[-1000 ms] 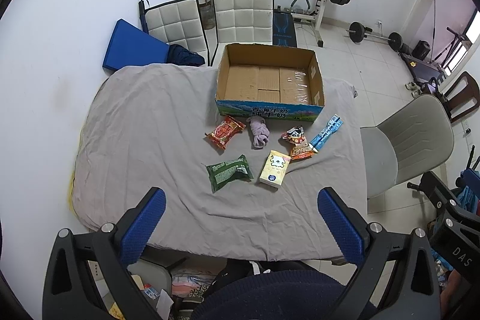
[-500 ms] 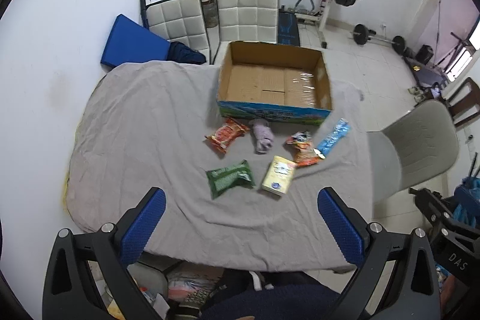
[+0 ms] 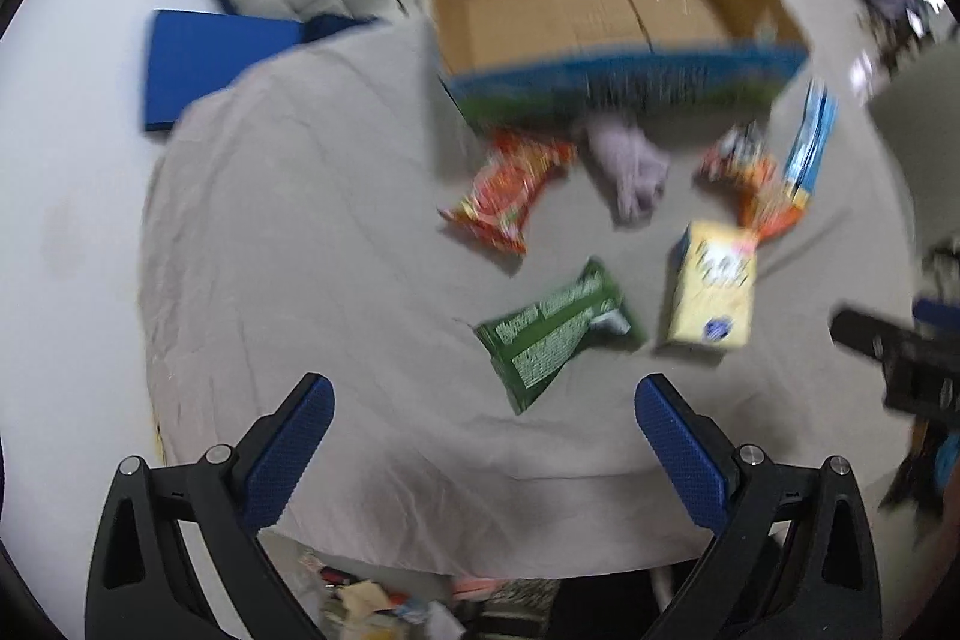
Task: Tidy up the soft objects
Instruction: 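Reach left gripper to green packet while right gripper reaches yellow tissue pack, then close left gripper on green packet while right gripper closes on yellow tissue pack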
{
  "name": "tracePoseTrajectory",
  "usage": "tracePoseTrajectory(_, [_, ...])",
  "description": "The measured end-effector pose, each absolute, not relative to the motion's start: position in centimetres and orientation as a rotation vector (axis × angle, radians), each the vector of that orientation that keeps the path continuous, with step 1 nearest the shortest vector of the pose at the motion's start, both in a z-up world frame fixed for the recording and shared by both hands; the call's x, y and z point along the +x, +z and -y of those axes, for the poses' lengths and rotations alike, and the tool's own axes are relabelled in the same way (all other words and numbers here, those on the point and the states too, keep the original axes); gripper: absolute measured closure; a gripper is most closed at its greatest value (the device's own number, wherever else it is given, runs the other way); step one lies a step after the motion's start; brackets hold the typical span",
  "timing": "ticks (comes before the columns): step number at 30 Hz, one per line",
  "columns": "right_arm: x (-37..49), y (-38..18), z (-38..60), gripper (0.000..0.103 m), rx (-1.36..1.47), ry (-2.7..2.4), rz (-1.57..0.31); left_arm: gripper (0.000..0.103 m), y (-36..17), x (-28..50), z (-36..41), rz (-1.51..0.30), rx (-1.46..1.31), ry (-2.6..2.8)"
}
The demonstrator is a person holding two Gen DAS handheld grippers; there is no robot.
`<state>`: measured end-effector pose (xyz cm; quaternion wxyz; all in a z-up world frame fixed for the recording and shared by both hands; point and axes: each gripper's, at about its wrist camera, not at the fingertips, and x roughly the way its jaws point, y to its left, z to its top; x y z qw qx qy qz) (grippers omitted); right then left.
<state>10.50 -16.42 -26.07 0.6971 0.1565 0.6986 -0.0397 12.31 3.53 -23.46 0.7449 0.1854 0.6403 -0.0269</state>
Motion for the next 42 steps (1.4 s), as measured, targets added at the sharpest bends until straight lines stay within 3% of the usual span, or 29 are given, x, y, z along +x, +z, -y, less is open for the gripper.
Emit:
tracePoseTrajectory(9, [15.0, -37.9, 13.4, 0.003, 0.503, -0.132, -1.711, 0.003, -33.5, 15.1, -4.2, -1.564, 0.510, -0.170])
tracePoseTrajectory(10, [15.0, -38.5, 13.3, 0.008, 0.525, -0.132, -1.719, 0.003, -34.2, 15.4, -4.0, -1.571, 0.532, -0.185])
tracePoseTrajectory(12, [14.9, -39.7, 13.5, 0.027, 0.539, -0.140, -1.755, 0.003, -35.5, 15.7, -3.4, -1.578, 0.576, -0.222])
tracePoseTrajectory(14, [14.4, -40.2, 14.1, 0.035, 0.573, -0.139, -1.780, 0.003, -36.5, 16.0, -2.5, -1.574, 0.629, -0.269])
tracePoseTrajectory(17, [13.6, -39.7, 15.2, 0.035, 0.525, -0.164, -1.818, 0.003, -38.0, 16.0, -0.8, -1.585, 0.703, -0.378])
tracePoseTrajectory(18, [13.4, -39.6, 15.5, 0.035, 0.510, -0.158, -1.825, 0.010, -38.4, 16.0, -0.5, -1.597, 0.705, -0.405])
tracePoseTrajectory(20, [13.0, -39.3, 15.9, 0.036, 0.479, -0.147, -1.846, 0.038, -39.6, 16.4, -0.6, -1.669, 0.660, -0.401])
tracePoseTrajectory(25, [12.8, -37.6, 15.7, 0.036, 0.418, -0.109, -1.816, 0.050, -39.2, 18.6, -5.0, -1.814, 0.226, -0.216])
tracePoseTrajectory(28, [12.5, -36.8, 15.6, 0.030, 0.434, -0.097, -1.797, 0.050, -38.5, 19.5, -8.8, -1.841, -0.078, -0.095])
tracePoseTrajectory(33, [12.4, -36.4, 14.7, 0.024, 0.430, -0.109, -1.813, 0.047, -39.0, 18.6, -9.3, -1.890, -0.082, -0.137])
tracePoseTrajectory(38, [12.0, -37.6, 13.9, 0.025, 0.419, -0.160, -1.837, 0.048, -39.0, 17.5, -7.5, -1.832, 0.034, -0.197])
tracePoseTrajectory(40, [12.1, -39.8, 13.6, 0.036, 0.406, -0.180, -1.839, 0.055, -38.3, 17.1, -7.4, -1.812, 0.018, -0.192])
tracePoseTrajectory(42, [11.8, -39.7, 13.6, 0.036, 0.421, -0.188, -1.820, 0.059, -37.6, 15.3, -6.9, -1.785, 0.004, -0.180])
